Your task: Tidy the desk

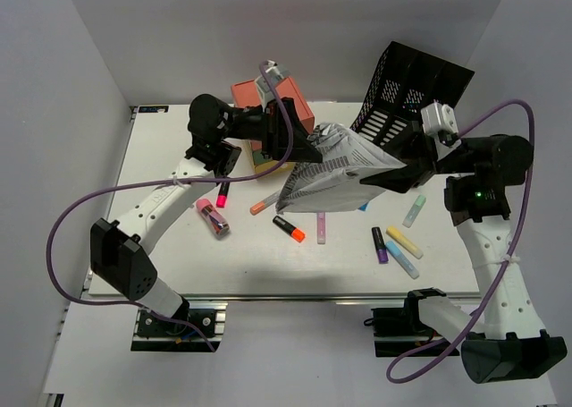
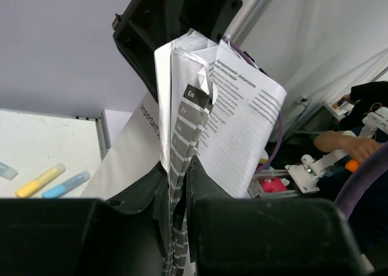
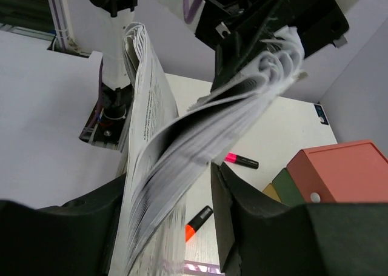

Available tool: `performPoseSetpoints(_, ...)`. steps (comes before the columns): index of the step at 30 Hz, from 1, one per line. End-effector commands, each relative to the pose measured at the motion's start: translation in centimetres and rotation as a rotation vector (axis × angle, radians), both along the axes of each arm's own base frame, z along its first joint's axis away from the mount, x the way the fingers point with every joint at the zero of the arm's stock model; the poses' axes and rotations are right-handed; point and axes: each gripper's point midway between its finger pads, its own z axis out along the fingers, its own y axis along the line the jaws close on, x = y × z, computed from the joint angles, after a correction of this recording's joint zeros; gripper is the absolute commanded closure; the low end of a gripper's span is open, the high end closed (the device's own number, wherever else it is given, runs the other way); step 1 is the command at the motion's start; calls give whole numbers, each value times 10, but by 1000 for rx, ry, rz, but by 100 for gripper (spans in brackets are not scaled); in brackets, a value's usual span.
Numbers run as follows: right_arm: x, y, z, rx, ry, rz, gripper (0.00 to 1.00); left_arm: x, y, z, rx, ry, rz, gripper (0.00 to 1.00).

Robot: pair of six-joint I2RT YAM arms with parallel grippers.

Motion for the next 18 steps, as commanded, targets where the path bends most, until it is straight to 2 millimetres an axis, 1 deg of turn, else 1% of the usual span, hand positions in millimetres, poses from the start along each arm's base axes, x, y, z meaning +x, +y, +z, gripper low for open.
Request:
performPoseSetpoints(1, 15, 1, 11, 44, -51, -74, 66, -11, 11, 21, -42, -73, 19, 100)
performPoseSetpoints(2, 16, 1, 7, 43, -38, -72, 59, -12, 11, 24, -53, -87, 18, 100)
performPoseSetpoints(3, 16, 2, 6, 43, -22, -71, 55, -13, 12, 26, -61, -94, 20, 100)
performPoseSetpoints(5, 18, 1, 6, 50, -18, -83, 47, -14, 13, 31, -73, -106, 25, 100)
performPoseSetpoints(8, 21, 2, 4, 54, -7, -91, 40, -16, 14, 37, -86, -122, 24, 100)
performPoseSetpoints(9, 21, 2, 3, 54, -1, -90, 36, -18, 15, 41, -92, -129, 23, 100)
performPoseSetpoints(13, 27, 3, -3, 57, 29, -100, 34, -22, 18, 46, -102, -139, 21, 100)
performPoseSetpoints(18, 29, 2, -6, 53, 39, -101, 38, -23, 23, 52, -111, -156, 35, 100)
